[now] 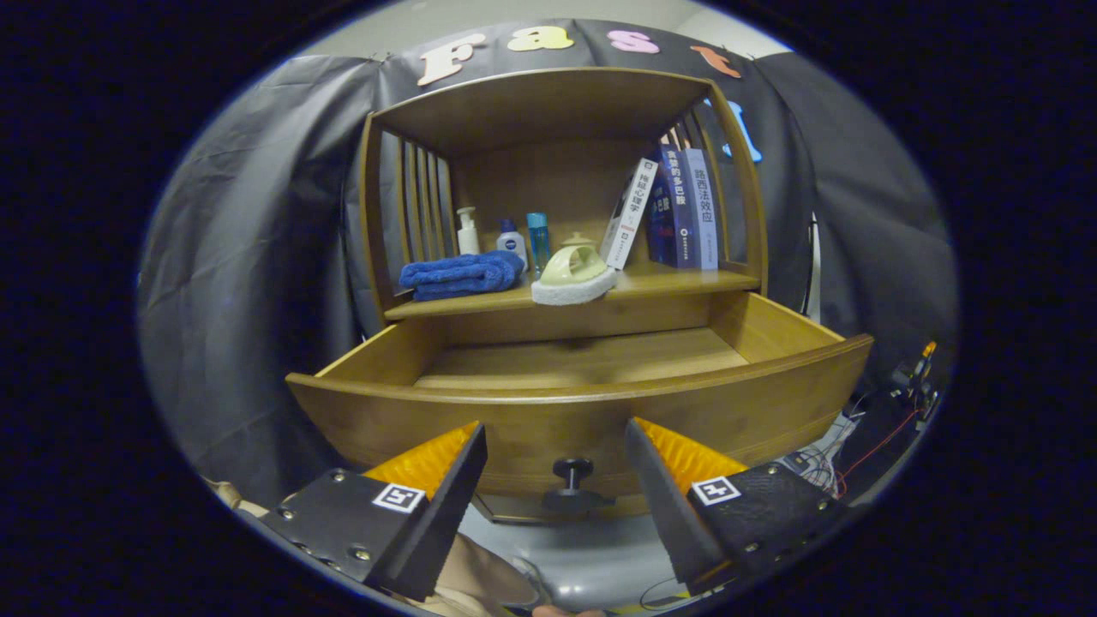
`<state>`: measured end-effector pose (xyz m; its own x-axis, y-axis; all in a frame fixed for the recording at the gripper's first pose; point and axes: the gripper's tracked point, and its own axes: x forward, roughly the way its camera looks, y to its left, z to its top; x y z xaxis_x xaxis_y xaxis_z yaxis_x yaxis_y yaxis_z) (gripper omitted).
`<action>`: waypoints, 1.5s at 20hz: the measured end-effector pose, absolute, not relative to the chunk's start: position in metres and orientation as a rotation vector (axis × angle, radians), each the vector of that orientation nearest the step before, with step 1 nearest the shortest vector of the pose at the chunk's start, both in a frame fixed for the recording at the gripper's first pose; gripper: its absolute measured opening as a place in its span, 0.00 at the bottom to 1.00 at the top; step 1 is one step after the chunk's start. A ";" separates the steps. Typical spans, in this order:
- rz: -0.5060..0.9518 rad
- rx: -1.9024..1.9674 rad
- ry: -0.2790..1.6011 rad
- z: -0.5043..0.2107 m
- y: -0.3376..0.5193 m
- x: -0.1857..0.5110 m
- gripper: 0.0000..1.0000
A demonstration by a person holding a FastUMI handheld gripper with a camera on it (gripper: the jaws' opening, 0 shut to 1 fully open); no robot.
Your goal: Pull open the drawer, take out the items inside it, and place them on the countertop above the cabinet.
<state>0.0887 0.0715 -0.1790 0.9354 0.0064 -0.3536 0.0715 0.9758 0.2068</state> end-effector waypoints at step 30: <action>-0.064 0.110 0.244 -0.188 0.056 0.225 0.98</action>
